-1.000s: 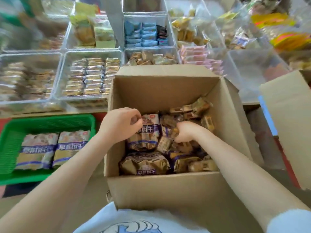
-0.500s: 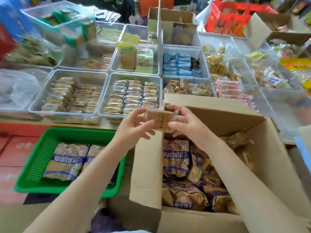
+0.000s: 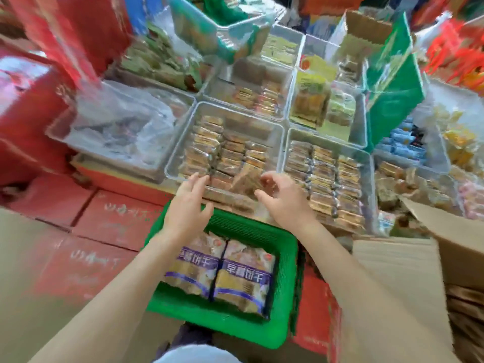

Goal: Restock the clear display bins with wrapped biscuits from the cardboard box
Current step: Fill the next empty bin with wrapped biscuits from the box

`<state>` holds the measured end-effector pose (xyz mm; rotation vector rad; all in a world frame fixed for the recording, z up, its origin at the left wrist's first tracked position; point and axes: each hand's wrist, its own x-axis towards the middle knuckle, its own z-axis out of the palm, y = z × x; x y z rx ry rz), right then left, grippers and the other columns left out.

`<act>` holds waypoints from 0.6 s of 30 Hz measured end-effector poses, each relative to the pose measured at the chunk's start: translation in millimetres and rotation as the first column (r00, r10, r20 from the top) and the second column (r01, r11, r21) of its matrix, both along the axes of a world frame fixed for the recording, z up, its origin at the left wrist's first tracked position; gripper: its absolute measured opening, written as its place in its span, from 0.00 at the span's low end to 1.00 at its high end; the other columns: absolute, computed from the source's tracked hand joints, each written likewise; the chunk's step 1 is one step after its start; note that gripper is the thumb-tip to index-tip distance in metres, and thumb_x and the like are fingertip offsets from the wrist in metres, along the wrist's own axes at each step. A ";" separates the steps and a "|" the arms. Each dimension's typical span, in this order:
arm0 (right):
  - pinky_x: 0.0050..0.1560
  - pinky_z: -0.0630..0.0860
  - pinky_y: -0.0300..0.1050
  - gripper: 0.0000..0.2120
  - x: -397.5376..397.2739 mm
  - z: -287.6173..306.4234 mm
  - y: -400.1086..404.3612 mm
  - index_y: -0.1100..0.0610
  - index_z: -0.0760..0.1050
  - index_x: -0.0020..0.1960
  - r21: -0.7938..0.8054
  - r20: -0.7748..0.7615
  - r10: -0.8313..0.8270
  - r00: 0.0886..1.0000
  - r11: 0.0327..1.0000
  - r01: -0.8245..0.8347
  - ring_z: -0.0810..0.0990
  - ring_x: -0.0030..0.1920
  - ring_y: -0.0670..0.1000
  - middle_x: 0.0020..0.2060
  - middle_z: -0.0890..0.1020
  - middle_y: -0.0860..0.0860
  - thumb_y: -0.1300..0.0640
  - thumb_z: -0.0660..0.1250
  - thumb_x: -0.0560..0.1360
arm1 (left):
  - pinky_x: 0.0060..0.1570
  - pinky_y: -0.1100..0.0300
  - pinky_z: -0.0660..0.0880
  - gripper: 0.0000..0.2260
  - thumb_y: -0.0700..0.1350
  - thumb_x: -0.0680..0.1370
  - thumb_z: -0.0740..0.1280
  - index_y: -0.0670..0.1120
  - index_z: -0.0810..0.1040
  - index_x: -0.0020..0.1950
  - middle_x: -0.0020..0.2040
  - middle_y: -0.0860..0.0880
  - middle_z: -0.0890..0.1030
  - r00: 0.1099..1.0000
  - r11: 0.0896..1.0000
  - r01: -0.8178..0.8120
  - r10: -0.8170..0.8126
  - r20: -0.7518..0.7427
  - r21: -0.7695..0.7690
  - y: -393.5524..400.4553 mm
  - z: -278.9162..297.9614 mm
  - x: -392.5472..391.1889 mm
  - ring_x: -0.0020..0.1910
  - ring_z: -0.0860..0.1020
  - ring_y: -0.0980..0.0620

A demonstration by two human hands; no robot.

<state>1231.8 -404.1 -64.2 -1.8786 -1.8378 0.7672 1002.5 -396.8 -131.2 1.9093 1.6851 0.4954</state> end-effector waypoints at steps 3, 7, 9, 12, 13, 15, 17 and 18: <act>0.51 0.75 0.47 0.12 -31.8 -19.8 35.2 0.49 0.76 0.61 0.058 0.001 -0.087 0.996 0.995 0.086 0.77 0.52 0.51 0.51 0.78 0.49 0.51 0.69 0.78 | 0.79 0.45 0.52 0.35 0.45 0.80 0.64 0.47 0.51 0.83 0.83 0.44 0.48 0.958 0.994 0.112 -0.110 -0.266 -0.006 15.3 -34.3 -32.9 0.82 0.46 0.43; 0.48 0.72 0.43 0.14 -62.5 -50.8 72.5 0.48 0.74 0.65 -0.121 0.111 -0.104 0.988 0.986 0.117 0.75 0.51 0.48 0.58 0.75 0.49 0.52 0.68 0.80 | 0.80 0.45 0.46 0.42 0.45 0.79 0.61 0.49 0.31 0.81 0.80 0.45 0.31 0.881 0.978 0.192 -0.210 -0.424 -0.087 14.8 -61.7 -47.4 0.79 0.31 0.45; 0.42 0.71 0.39 0.16 -72.9 -64.6 88.9 0.49 0.74 0.67 -0.265 0.165 -0.077 0.983 0.957 0.119 0.75 0.46 0.46 0.64 0.73 0.51 0.55 0.68 0.79 | 0.80 0.45 0.47 0.43 0.46 0.79 0.60 0.49 0.29 0.80 0.79 0.46 0.28 0.876 0.975 0.197 -0.221 -0.429 -0.099 15.8 -66.2 -50.1 0.78 0.29 0.45; 0.49 0.73 0.41 0.14 -85.6 -78.7 106.8 0.52 0.78 0.64 -0.489 0.143 0.006 0.990 0.870 0.065 0.77 0.53 0.50 0.64 0.77 0.51 0.55 0.68 0.79 | 0.80 0.45 0.47 0.43 0.48 0.79 0.60 0.48 0.27 0.79 0.78 0.45 0.26 0.859 0.964 0.213 -0.261 -0.441 -0.157 19.0 -63.9 -50.2 0.77 0.27 0.45; 0.51 0.73 0.42 0.12 -89.0 -81.6 110.9 0.52 0.79 0.62 -0.518 0.120 0.002 0.993 0.853 0.061 0.77 0.54 0.50 0.62 0.79 0.50 0.55 0.68 0.79 | 0.80 0.45 0.47 0.43 0.48 0.80 0.59 0.48 0.26 0.78 0.78 0.45 0.25 0.855 0.962 0.217 -0.270 -0.442 -0.168 19.5 -62.9 -50.4 0.77 0.26 0.45; 0.50 0.71 0.42 0.06 -93.3 -85.1 117.8 0.52 0.80 0.56 -0.511 0.119 -0.015 0.993 0.856 0.074 0.77 0.52 0.49 0.57 0.81 0.49 0.55 0.69 0.79 | 0.80 0.46 0.48 0.43 0.49 0.80 0.59 0.48 0.26 0.78 0.77 0.45 0.25 0.853 0.957 0.222 -0.284 -0.438 -0.187 21.0 -61.3 -51.1 0.77 0.27 0.45; 0.50 0.71 0.43 0.03 -95.1 -89.3 121.3 0.50 0.79 0.52 -0.509 0.122 -0.009 0.993 0.858 0.070 0.76 0.52 0.49 0.55 0.79 0.48 0.56 0.70 0.79 | 0.80 0.46 0.48 0.44 0.51 0.79 0.60 0.48 0.26 0.78 0.77 0.45 0.25 0.853 0.954 0.223 -0.289 -0.434 -0.199 21.7 -61.1 -50.9 0.77 0.27 0.44; 0.51 0.71 0.44 0.03 -94.8 -92.3 121.5 0.50 0.78 0.51 -0.515 0.107 -0.001 0.994 0.855 0.056 0.76 0.54 0.50 0.56 0.79 0.49 0.56 0.70 0.79 | 0.79 0.46 0.48 0.44 0.51 0.79 0.60 0.48 0.26 0.78 0.77 0.45 0.25 0.853 0.954 0.221 -0.289 -0.435 -0.202 21.7 -61.1 -50.2 0.77 0.27 0.44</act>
